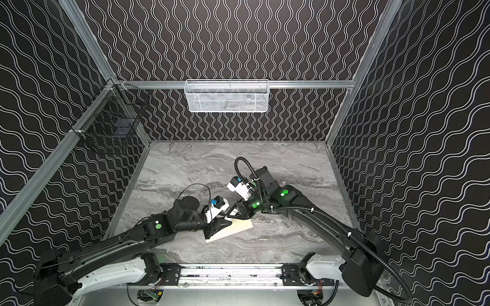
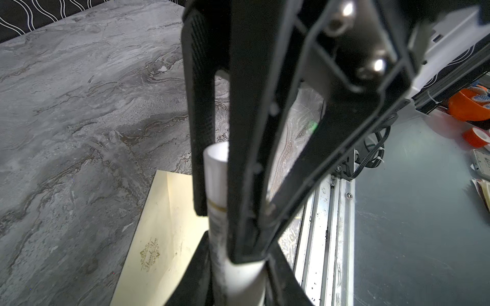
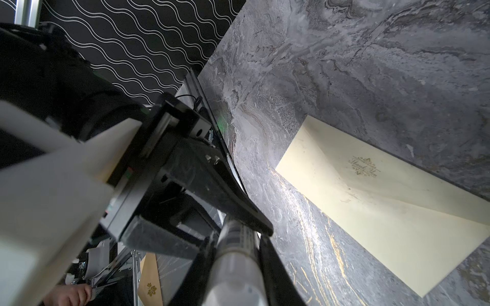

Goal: Place the letter into the envelope and seal it

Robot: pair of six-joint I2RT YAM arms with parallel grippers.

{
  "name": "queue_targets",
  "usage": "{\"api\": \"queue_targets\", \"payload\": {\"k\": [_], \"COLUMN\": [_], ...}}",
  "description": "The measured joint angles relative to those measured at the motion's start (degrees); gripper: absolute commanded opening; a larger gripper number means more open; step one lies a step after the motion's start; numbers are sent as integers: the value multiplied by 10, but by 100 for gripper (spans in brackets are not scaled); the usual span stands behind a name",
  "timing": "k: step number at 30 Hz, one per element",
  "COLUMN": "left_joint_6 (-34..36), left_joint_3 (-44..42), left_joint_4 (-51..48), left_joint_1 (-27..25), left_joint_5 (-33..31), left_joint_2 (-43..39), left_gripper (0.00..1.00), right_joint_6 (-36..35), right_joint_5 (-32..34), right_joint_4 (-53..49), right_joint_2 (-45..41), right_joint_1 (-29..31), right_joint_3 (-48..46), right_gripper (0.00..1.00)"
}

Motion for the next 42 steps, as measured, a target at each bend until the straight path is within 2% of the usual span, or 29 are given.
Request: {"api": "queue_targets", "payload": {"k": [2, 7, 8, 10, 13, 18, 22, 25, 30, 35, 40, 42], "left_joint_6": [0, -2, -7, -28, -70, -178, -281, -351, -453, -521, -565, -574], "left_joint_3": [0, 4, 8, 23, 44, 73, 76, 77, 74, 69, 70, 70], "left_joint_4": [-2, -3, -6, -14, -16, -5, 45, 98, 200, 294, 369, 387], "left_joint_1": [0, -1, 0, 0, 3, 35, 94, 128, 147, 149, 149, 149], "left_joint_5": [-2, -24, -37, -72, -112, -131, -64, -9, 67, 104, 122, 122], "left_joint_2": [-2, -5, -7, -13, -33, -50, -36, -18, 14, 49, 81, 82], "left_gripper": [10, 60, 67, 77, 84, 83, 78, 77, 77, 75, 74, 66], "right_joint_6": [0, 5, 5, 6, 22, 57, 61, 58, 29, 6, -23, -31], "right_joint_5": [0, 6, 11, 25, 56, 135, 200, 236, 289, 321, 346, 353], "right_joint_4": [0, 12, 13, 21, 70, 238, 436, 548, 720, 832, 883, 898], "right_joint_2": [-1, -16, -21, -38, -76, -161, -200, -200, -184, -139, -113, -106], "right_joint_1": [0, 0, -2, -10, -38, -67, -68, -68, -53, -20, 19, 23], "right_joint_3": [-1, -12, -13, -17, -36, -134, -239, -272, -311, -320, -310, -305], "right_gripper": [15, 6, 4, 0, 0, 0, 0, 0, 0, 0, 0, 0]}}
